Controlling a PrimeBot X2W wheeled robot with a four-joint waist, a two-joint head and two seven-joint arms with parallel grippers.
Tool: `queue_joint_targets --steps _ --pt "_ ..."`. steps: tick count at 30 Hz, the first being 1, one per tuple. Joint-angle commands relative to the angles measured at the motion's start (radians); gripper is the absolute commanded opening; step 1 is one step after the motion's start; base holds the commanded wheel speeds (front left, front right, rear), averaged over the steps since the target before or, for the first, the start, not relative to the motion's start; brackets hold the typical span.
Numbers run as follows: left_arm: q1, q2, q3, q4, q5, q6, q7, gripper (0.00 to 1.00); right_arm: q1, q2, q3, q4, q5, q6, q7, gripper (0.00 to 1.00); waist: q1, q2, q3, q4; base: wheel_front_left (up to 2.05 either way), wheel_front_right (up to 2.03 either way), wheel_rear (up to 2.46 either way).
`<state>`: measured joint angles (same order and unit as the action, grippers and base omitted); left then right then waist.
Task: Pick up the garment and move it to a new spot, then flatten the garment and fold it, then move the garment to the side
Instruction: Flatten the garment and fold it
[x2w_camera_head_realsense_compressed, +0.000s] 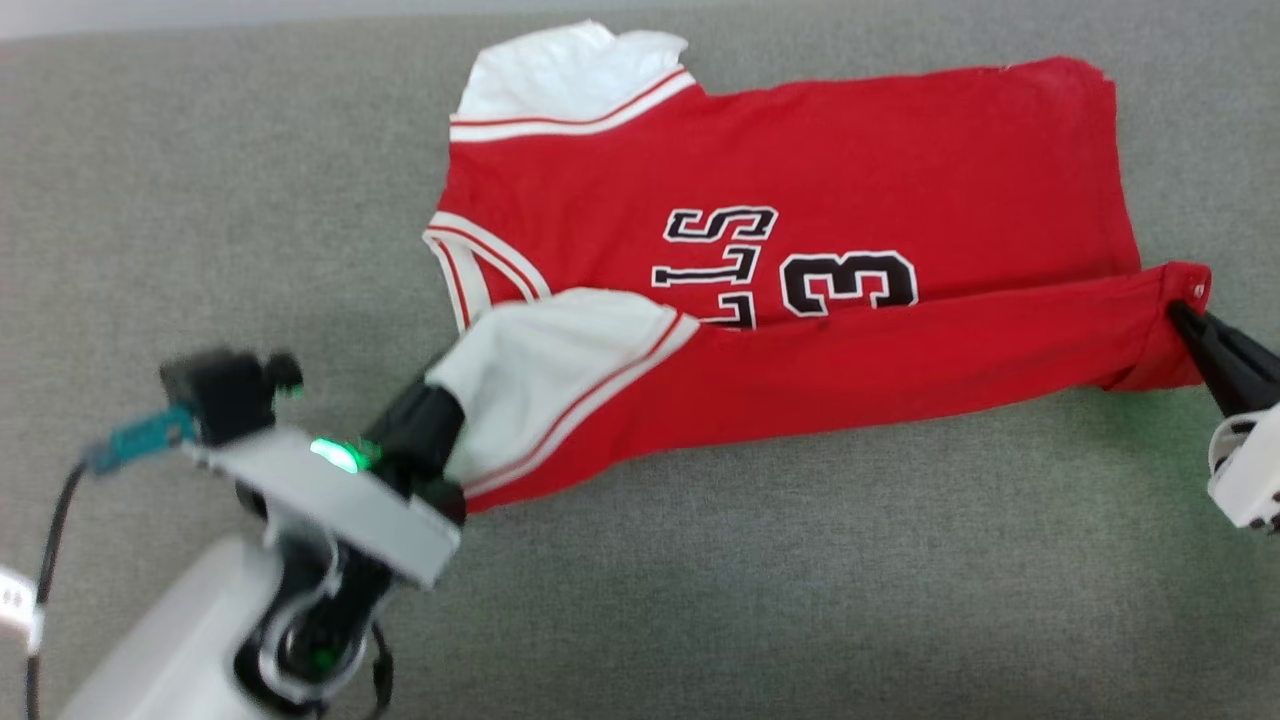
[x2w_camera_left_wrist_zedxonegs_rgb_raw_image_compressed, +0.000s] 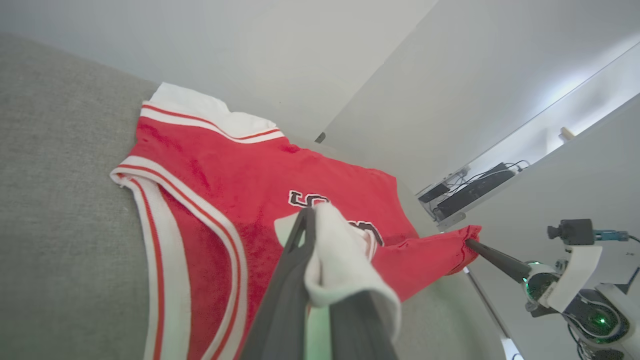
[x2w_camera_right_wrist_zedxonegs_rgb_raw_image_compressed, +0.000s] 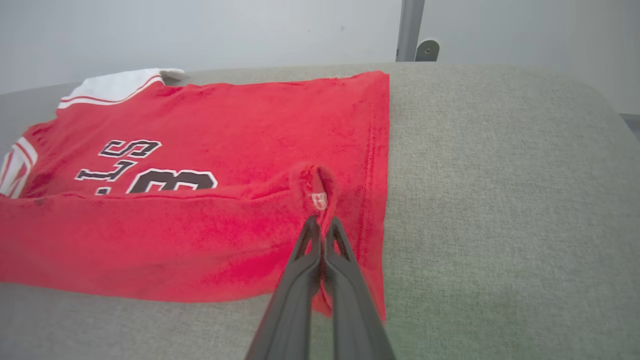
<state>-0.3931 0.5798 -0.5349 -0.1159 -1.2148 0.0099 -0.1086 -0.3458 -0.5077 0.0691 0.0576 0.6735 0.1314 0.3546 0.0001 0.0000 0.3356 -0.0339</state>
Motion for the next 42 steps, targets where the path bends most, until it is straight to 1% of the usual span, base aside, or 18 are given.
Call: queue_joint_targets --steps 1,5,6,10,15,17,19,24,25,26,27,28,29,31,35,38,42 --pt "-0.068 -0.018 -0.010 0.055 0.020 0.005 0.022 0.00 -0.033 0.003 0.005 0.035 -0.018 -0.001 0.006 0.00 -0.0001 0.0000 0.038 -0.001 0.00 0.00 0.00" --pt "-0.186 -0.049 -0.035 0.191 0.055 0.012 0.066 0.00 -0.084 0.010 0.011 0.103 -0.035 -0.001 -0.006 0.00 -0.0001 0.0000 0.064 0.002 0.00 0.00 0.00" --pt "-0.186 -0.049 -0.035 0.191 0.055 0.012 0.066 0.00 -0.084 0.010 0.011 0.103 -0.035 -0.001 -0.006 0.00 -0.0001 0.0000 0.064 0.002 0.00 0.00 0.00" --pt "-0.260 -0.071 -0.063 0.312 0.091 0.006 0.083 0.00 -0.119 0.027 0.026 0.159 -0.038 -0.001 -0.031 0.00 -0.0001 0.0000 0.084 -0.004 0.00 0.00 0.00" --pt "-0.309 -0.091 -0.093 0.443 0.129 -0.002 0.091 0.00 -0.159 0.036 0.058 0.233 -0.050 -0.001 -0.056 0.00 -0.0001 0.0000 0.099 -0.007 0.00 0.00 0.00" --pt "-0.327 -0.084 -0.112 0.493 0.158 0.000 0.101 0.00 -0.167 0.035 0.075 0.257 -0.057 -0.001 -0.065 0.00 -0.0001 0.0000 0.102 -0.009 0.00 0.00 0.00" --pt "-0.338 -0.089 -0.127 0.539 0.173 0.001 0.106 0.00 -0.179 0.038 0.088 0.278 -0.055 -0.001 -0.076 0.00 -0.0001 0.0000 0.104 -0.010 0.00 0.00 0.00" --pt "-0.353 -0.099 -0.158 0.620 0.196 -0.007 0.122 0.00 -0.200 0.044 0.124 0.327 -0.048 -0.001 -0.092 0.00 -0.0001 0.0000 0.098 -0.010 0.00 0.00 0.00" --pt "-0.355 -0.101 -0.162 0.633 0.197 -0.012 0.126 0.15 -0.204 0.046 0.130 0.336 -0.047 -0.001 -0.096 0.00 -0.0001 0.0000 0.094 -0.010 0.00 0.00 0.00" --pt "-0.356 -0.103 -0.165 0.645 0.197 -0.015 0.126 0.32 -0.205 0.047 0.137 0.344 -0.045 -0.001 -0.098 0.00 -0.0001 0.0000 0.089 -0.009 0.00 0.00 0.00" --pt "-0.357 -0.103 -0.166 0.655 0.199 -0.019 0.124 0.88 -0.206 0.047 0.143 0.351 -0.044 -0.001 -0.103 0.17 -0.0001 0.0000 0.083 -0.008 0.00 0.00 0.00" --pt "-0.359 -0.100 -0.169 0.663 0.207 -0.020 0.119 1.00 -0.206 0.046 0.147 0.358 -0.046 -0.001 -0.113 0.45 -0.0001 0.0000 0.075 -0.008 0.00 0.00 0.00" --pt "-0.361 -0.095 -0.171 0.668 0.211 -0.022 0.117 1.00 -0.207 0.047 0.152 0.365 -0.050 -0.001 -0.122 1.00 -0.0001 0.0000 0.067 -0.008 0.00 0.00 0.00" --pt "-0.363 -0.092 -0.170 0.668 0.210 -0.028 0.113 1.00 -0.204 0.047 0.156 0.372 -0.053 -0.001 -0.144 1.00 -0.0001 0.0000 0.047 -0.004 0.00 0.00 0.00" --pt "-0.373 -0.049 -0.177 0.624 0.231 -0.025 0.131 1.00 -0.182 0.039 0.154 0.364 -0.057 -0.001 -0.182 1.00 -0.0001 0.0000 0.003 0.004 0.00 0.00 0.00" --pt "-0.376 0.001 -0.185 0.566 0.244 -0.004 0.180 1.00 -0.158 0.039 0.145 0.343 -0.054 -0.001 -0.200 1.00 -0.0001 0.0000 -0.027 0.008 0.00 0.00 0.00" --pt "-0.378 0.080 -0.194 0.442 0.244 0.044 0.293 1.00 -0.126 0.043 0.131 0.302 -0.053 -0.001 -0.206 1.00 -0.0001 0.0000 -0.060 0.010 0.00 0.00 0.00"
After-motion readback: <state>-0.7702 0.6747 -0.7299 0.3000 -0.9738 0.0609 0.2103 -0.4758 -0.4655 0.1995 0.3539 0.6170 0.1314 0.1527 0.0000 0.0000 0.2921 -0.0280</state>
